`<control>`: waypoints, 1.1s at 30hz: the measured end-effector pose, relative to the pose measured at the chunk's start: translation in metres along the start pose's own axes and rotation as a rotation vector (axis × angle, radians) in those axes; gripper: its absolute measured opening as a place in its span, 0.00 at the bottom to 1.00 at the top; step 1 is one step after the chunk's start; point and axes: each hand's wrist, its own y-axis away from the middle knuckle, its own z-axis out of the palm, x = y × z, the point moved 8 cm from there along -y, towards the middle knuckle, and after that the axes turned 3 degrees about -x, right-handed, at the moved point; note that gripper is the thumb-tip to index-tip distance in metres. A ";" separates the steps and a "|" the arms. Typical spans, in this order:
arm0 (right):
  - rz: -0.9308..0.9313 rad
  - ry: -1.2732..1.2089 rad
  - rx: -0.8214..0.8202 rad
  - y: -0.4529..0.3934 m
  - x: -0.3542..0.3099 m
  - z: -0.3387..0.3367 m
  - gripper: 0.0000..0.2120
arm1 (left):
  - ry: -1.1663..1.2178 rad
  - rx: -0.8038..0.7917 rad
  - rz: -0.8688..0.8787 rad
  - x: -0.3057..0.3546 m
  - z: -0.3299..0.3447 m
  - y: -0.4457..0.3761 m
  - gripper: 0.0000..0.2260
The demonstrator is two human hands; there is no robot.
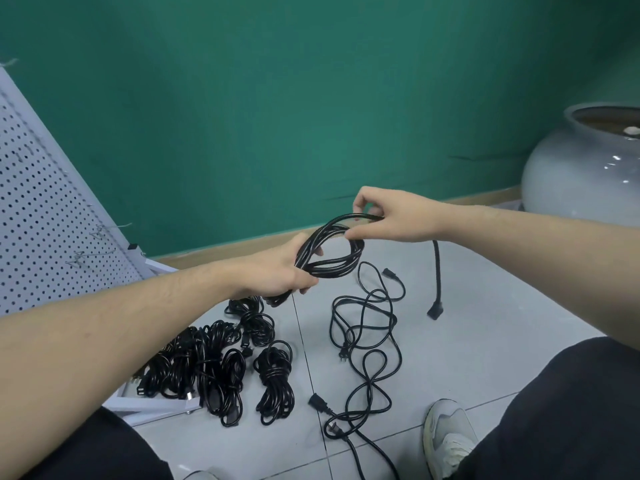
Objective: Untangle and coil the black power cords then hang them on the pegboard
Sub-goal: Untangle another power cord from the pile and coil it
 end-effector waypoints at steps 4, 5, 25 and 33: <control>-0.111 -0.178 0.025 0.000 -0.016 -0.013 0.09 | -0.197 -0.135 -0.039 -0.004 0.012 0.005 0.02; -0.123 -0.191 0.041 -0.001 -0.019 -0.012 0.09 | -0.251 -0.164 -0.030 -0.002 0.016 0.005 0.01; 0.037 -0.003 -0.077 -0.020 -0.019 0.059 0.12 | -0.323 0.626 0.092 0.038 -0.065 0.016 0.14; -0.148 0.289 -0.130 -0.014 -0.045 0.074 0.12 | -0.398 0.691 -0.154 0.004 -0.089 0.016 0.25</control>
